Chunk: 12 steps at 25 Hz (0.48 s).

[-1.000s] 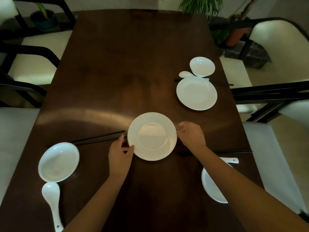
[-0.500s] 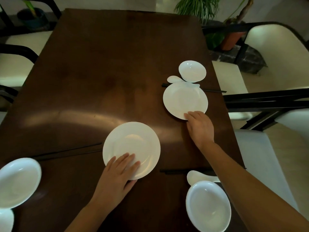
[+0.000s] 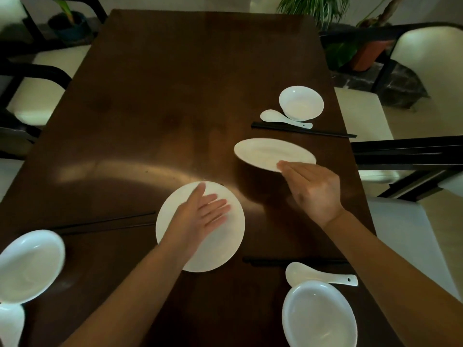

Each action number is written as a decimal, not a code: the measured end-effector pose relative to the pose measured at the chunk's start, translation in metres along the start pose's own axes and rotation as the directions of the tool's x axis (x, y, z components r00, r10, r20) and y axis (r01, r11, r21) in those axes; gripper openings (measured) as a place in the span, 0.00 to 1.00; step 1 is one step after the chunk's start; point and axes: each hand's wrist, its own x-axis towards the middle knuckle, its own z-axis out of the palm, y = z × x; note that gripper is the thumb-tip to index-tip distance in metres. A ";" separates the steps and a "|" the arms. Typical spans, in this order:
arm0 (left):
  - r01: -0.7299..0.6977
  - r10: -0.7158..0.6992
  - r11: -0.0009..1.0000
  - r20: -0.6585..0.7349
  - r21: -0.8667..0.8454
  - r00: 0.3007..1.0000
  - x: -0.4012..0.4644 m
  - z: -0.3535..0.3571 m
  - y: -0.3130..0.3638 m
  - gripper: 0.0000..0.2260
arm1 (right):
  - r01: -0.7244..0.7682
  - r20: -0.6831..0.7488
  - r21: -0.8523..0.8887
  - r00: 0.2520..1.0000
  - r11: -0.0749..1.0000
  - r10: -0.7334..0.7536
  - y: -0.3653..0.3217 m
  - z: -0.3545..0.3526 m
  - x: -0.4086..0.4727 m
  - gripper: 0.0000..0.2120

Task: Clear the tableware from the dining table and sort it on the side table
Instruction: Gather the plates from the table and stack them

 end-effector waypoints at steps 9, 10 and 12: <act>-0.055 0.045 0.980 -0.058 -0.192 0.997 0.025 0.019 0.040 0.05 | -0.076 0.080 0.158 0.995 0.984 0.064 -0.036 -0.016 -0.001 0.20; -0.078 0.068 0.978 -0.062 -0.191 0.996 0.024 0.014 0.042 0.05 | -0.280 0.158 0.249 0.956 0.927 0.247 -0.037 -0.015 -0.001 0.27; -0.095 0.082 0.976 -0.074 -0.196 0.994 0.020 0.004 0.048 0.06 | -0.692 0.403 0.565 0.707 0.449 0.581 -0.041 -0.016 0.005 0.34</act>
